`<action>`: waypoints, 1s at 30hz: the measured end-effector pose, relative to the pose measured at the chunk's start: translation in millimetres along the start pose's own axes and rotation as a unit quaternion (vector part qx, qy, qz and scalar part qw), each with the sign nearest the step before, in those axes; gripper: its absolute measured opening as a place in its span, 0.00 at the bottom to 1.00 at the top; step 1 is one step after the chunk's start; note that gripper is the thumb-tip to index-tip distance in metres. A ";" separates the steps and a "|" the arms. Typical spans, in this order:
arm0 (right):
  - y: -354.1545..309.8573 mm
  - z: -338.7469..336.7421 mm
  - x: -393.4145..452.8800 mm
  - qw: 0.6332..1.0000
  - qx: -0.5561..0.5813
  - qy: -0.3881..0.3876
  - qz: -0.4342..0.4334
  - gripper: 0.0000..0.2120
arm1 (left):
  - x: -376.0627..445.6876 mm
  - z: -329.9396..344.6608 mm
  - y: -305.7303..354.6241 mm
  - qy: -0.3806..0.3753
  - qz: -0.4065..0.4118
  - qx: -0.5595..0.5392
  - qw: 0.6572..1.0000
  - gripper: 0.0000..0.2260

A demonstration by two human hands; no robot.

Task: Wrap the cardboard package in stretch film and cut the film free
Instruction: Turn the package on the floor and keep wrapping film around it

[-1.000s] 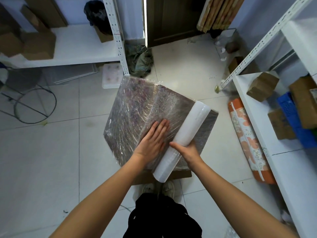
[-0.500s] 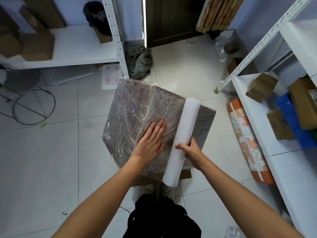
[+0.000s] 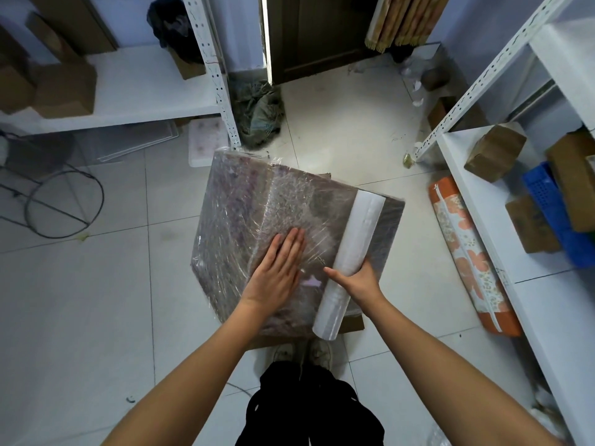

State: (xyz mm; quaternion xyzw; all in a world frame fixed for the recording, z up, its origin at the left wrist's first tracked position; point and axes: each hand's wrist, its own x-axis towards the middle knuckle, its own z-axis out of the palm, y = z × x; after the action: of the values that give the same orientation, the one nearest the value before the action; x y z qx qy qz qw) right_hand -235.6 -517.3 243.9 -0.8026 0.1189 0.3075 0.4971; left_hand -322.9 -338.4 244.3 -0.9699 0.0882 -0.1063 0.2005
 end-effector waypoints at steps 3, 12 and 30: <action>0.1 2.5 3.1 1.000 -0.007 -0.010 0.008 0.44 | 0.5 -4.1 -5.1 0.000 -0.012 -0.028 1.000 0.27; 1.4 -12.5 6.2 0.999 -0.033 -0.014 0.012 0.45 | -16.9 4.6 46.4 -0.012 0.069 0.000 0.998 0.28; 5.5 -3.0 5.9 1.000 0.005 -0.025 0.013 0.44 | -15.1 24.1 43.7 -0.048 0.142 0.041 0.988 0.30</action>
State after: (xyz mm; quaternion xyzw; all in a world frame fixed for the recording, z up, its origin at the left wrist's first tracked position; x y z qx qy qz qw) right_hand -232.6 -521.8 237.3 -0.7906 0.1189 0.3330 0.5000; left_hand -337.2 -365.8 202.3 -0.9425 0.2106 -0.0335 0.2572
